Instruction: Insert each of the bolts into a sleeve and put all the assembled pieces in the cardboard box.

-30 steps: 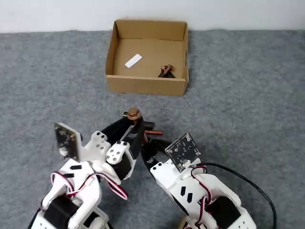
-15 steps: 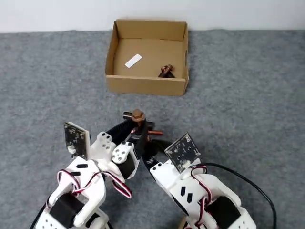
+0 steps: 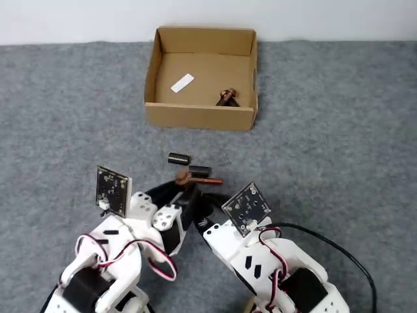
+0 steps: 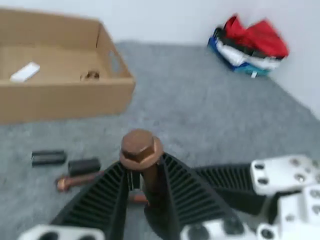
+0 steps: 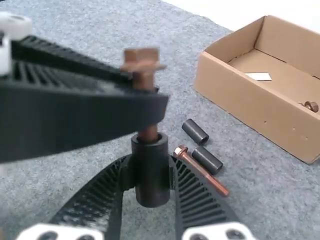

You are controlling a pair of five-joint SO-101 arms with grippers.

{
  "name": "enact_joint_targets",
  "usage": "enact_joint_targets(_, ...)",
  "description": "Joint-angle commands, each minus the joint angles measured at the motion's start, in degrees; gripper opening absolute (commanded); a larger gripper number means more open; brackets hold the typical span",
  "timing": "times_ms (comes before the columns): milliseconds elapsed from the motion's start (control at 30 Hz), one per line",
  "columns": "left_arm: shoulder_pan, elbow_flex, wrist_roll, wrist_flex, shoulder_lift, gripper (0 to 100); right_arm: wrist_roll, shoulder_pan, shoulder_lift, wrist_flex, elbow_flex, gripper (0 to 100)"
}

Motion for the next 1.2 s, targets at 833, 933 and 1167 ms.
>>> enact_joint_targets(833,-9.93,-12.44,-5.71,9.49,0.18,23,0.0,3.47,-0.48,-1.19,-3.96,0.8)
enact_joint_targets(933,-15.65,-14.46,-8.09,9.49,0.09,9,0.0,8.84,-0.04,-1.19,-3.96,0.8)
enact_joint_targets(1167,-31.38,-6.81,-13.98,9.41,0.09,0,-6.77,23.52,1.01,0.57,-5.27,0.7)
